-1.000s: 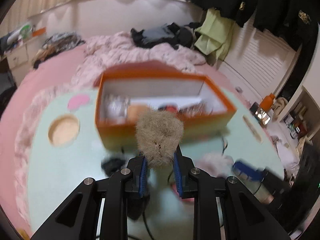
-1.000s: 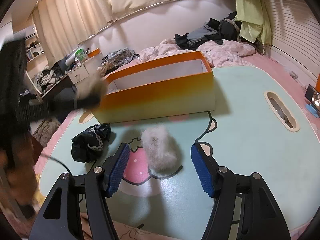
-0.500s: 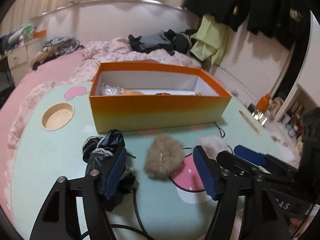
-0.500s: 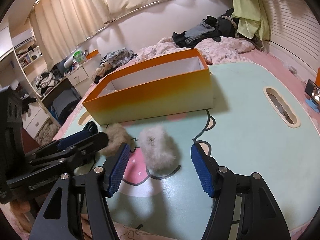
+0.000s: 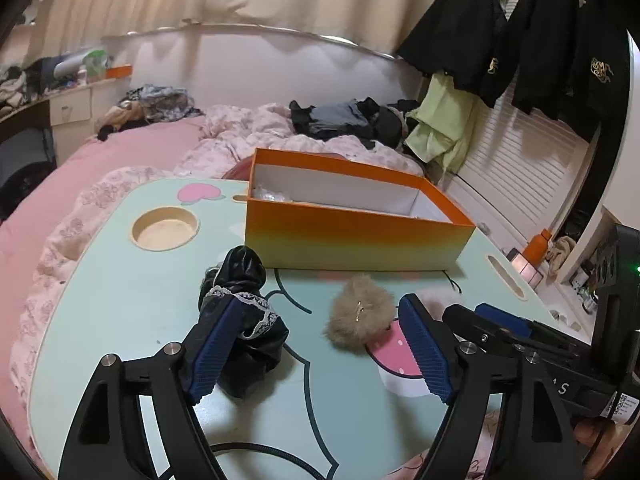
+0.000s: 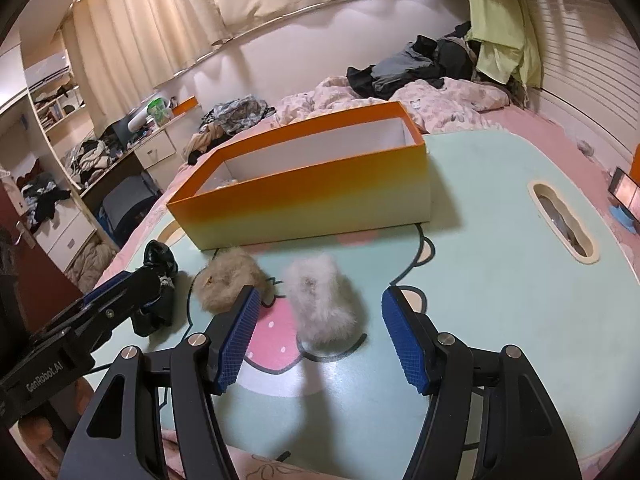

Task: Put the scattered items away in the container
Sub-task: 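Reach into the box and grasp the red-lettered mahjong tile with the right tool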

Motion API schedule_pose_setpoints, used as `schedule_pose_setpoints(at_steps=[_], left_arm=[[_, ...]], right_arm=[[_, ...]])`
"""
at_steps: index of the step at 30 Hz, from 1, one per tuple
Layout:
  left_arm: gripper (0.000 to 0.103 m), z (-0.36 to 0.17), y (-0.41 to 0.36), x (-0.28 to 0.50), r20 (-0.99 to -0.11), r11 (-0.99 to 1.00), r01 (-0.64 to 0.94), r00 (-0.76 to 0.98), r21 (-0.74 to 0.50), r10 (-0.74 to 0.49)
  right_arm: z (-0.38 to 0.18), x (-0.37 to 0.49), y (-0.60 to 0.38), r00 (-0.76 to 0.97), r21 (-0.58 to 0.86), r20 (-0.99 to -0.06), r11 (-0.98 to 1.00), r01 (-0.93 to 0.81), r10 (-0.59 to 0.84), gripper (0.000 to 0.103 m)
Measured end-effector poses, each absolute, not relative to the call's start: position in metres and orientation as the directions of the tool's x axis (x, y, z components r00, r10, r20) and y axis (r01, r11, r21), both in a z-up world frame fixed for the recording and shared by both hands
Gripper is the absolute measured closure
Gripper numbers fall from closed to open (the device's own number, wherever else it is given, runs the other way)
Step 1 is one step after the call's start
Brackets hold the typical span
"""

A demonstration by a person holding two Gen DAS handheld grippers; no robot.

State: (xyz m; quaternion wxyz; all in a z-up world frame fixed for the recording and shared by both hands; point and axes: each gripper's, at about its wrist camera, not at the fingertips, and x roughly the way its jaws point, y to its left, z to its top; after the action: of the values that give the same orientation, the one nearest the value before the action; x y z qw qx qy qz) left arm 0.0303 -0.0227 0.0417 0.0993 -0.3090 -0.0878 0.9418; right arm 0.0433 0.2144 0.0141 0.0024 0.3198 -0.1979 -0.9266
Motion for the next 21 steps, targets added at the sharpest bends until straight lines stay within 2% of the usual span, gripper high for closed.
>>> schedule_pose_setpoints(at_steps=[21], left_arm=[[0.022, 0.0412, -0.0243, 0.0323, -0.573, -0.965, -0.134, -0.783, -0.226, 0.243]], right_arm=[[0.0223, 0.0373, 0.2163, -0.790, 0.335, -0.603, -0.934, -0.126, -0.110, 0.038]])
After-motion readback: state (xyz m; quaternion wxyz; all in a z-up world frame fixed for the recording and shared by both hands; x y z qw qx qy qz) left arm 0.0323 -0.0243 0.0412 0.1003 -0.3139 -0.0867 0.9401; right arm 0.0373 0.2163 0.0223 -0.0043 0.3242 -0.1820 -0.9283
